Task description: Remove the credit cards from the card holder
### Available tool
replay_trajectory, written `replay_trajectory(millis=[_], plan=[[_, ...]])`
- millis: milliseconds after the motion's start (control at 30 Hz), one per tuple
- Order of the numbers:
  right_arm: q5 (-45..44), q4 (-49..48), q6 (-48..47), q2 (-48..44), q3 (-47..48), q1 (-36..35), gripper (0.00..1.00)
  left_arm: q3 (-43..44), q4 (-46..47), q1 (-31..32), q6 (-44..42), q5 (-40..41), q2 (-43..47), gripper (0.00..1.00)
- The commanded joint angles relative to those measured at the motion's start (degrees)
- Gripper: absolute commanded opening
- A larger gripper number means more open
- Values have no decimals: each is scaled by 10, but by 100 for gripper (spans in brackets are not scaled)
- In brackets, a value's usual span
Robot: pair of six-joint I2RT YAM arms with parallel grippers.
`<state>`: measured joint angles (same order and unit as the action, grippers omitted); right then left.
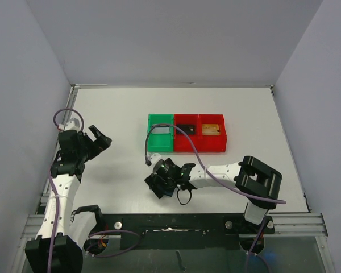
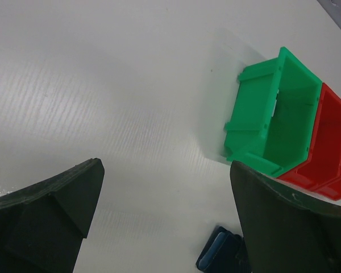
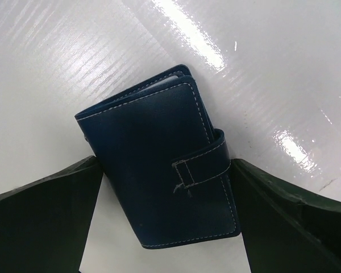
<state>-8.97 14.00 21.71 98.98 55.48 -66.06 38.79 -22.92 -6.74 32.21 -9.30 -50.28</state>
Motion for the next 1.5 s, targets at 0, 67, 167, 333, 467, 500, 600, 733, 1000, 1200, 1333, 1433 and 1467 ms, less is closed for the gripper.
replay_trajectory(millis=[0,67,167,333,467,500,600,733,1000,1200,1333,1433,1467], plan=[[0,-40,52,-33,-40,14,92,-9,7,24,31,-52,-7,93],[23,-68,70,-52,-65,28,90,-27,8,44,58,-73,-15,93],[86,-136,103,-83,-112,68,85,-57,49,112,111,-100,-32,90],[178,-203,130,-115,-163,128,81,-93,126,296,194,-39,-60,90],[210,-227,142,-124,-188,153,81,-112,196,375,254,-22,-100,90],[213,-231,144,-126,-193,155,81,-114,203,390,268,-12,-111,90],[218,-238,145,-128,-197,160,81,-127,245,417,308,-2,-137,90],[230,-241,139,-119,-195,163,81,-152,329,437,364,-6,-172,89],[240,-254,138,-113,-194,163,81,-185,405,445,426,14,-199,67],[236,-260,140,-116,-195,163,81,-205,420,446,444,17,-188,45],[233,-256,139,-120,-190,163,82,-209,423,446,444,14,-182,38],[231,-246,131,-120,-180,164,82,-211,441,446,444,2,-188,30],[233,-245,129,-120,-176,164,83,-210,448,445,444,-3,-192,28]])
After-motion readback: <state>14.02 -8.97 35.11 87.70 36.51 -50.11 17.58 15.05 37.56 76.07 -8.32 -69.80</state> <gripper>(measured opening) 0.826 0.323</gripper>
